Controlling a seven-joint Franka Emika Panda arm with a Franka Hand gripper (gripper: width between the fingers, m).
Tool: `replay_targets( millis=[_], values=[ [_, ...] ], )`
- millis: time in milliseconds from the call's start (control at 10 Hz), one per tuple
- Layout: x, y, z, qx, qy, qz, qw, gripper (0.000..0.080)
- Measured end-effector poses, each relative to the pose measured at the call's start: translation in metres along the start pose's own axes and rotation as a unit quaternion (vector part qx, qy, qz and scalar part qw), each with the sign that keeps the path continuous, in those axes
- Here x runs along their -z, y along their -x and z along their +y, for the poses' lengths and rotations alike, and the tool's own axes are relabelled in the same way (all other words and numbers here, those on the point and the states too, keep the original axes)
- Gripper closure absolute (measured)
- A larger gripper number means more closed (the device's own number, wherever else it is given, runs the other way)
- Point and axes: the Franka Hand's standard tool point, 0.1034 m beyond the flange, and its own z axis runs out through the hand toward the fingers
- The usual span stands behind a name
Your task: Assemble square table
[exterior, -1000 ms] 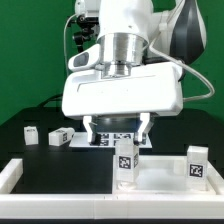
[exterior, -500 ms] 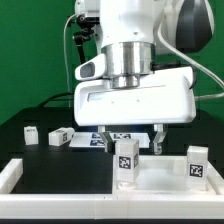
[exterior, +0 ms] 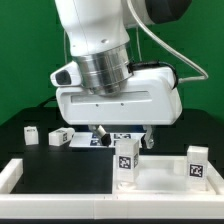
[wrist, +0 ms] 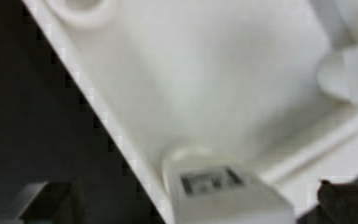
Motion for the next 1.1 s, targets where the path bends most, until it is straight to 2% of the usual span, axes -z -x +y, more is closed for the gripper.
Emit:
replay_targets(
  millis=[300, 500, 800, 900, 1000, 1100],
  values=[
    [-0.007, -0.006, -0.005, -0.010, 0.010, 0.022, 1.000, 0.0151],
    [-0.015, -0.007, -0.017, -0.101, 0.011, 0.042, 0.994, 0.0151],
    [-0.017, -0.007, -0.018, -0.191, 0.006, 0.047, 0.980, 0.0193],
    [-0.018, -0.007, -0.018, -0.220, 0.005, 0.047, 0.974, 0.0368],
    [-0.018, -0.007, -0.018, -0.248, 0.003, 0.047, 0.968, 0.0368],
    [-0.018, -0.007, -0.018, -0.287, 0.001, 0.047, 0.957, 0.0514]
  ],
)
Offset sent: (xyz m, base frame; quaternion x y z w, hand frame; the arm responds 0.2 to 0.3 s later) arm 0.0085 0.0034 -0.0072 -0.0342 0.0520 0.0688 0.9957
